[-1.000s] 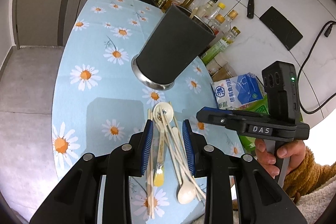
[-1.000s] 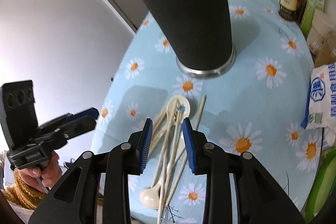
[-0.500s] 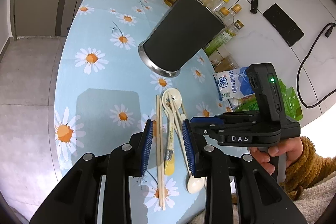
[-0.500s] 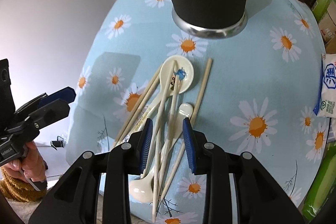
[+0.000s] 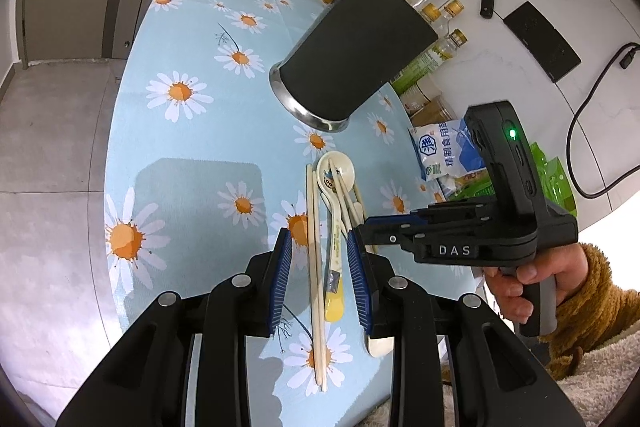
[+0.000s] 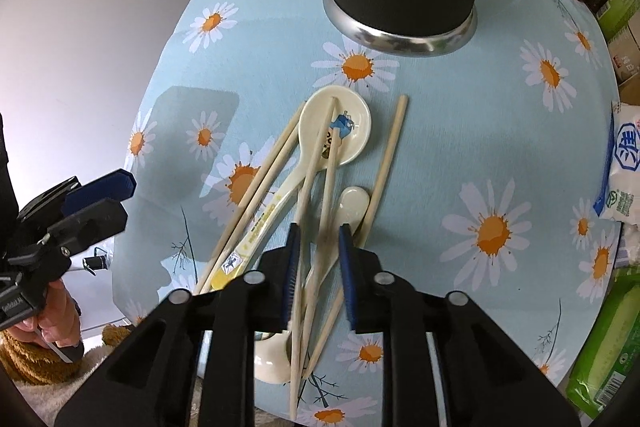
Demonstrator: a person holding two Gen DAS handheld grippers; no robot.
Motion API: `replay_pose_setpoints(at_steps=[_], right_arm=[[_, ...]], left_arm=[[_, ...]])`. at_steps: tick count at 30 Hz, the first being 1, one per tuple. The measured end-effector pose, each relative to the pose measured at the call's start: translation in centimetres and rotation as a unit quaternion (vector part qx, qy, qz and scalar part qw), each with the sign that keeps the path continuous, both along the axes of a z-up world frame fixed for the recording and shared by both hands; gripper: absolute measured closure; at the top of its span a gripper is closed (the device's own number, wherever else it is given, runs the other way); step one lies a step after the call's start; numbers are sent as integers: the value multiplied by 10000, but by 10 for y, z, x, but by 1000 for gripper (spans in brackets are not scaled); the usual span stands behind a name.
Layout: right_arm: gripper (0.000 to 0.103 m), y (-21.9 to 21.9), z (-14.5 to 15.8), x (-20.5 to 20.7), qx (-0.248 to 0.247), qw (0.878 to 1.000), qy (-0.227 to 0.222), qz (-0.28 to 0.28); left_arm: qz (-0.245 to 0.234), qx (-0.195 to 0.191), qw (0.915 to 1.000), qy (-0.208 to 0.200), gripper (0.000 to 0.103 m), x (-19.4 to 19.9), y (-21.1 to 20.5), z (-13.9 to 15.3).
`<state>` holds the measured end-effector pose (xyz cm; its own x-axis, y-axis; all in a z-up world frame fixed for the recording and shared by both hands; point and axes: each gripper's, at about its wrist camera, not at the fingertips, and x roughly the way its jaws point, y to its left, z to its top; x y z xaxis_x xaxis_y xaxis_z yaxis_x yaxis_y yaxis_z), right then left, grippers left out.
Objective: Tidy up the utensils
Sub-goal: 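Close the right tool on a wooden chopstick in the pile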
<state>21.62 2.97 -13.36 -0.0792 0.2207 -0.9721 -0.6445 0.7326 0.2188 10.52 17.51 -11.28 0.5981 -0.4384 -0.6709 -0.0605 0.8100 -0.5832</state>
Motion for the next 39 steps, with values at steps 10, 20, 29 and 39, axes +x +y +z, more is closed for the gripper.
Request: replay_pose_setpoints(at_steps=[10, 20, 29, 39], right_arm=[[87, 13, -8, 9, -319, 9995, -42, -59], [97, 15, -17, 12, -356, 9993, 6, -55], [97, 1, -22, 24, -132, 9997, 158, -117], [97, -40, -2, 42, 465, 9982, 325, -191]], left_arm=[[-60, 27, 9999, 97, 76, 0, -3, -3], [-184, 176, 9994, 251, 76, 2, -13, -5], [-220, 286, 9986, 394, 76, 7, -23, -8], [-281, 730, 9934, 834, 76, 23, -40, -15]])
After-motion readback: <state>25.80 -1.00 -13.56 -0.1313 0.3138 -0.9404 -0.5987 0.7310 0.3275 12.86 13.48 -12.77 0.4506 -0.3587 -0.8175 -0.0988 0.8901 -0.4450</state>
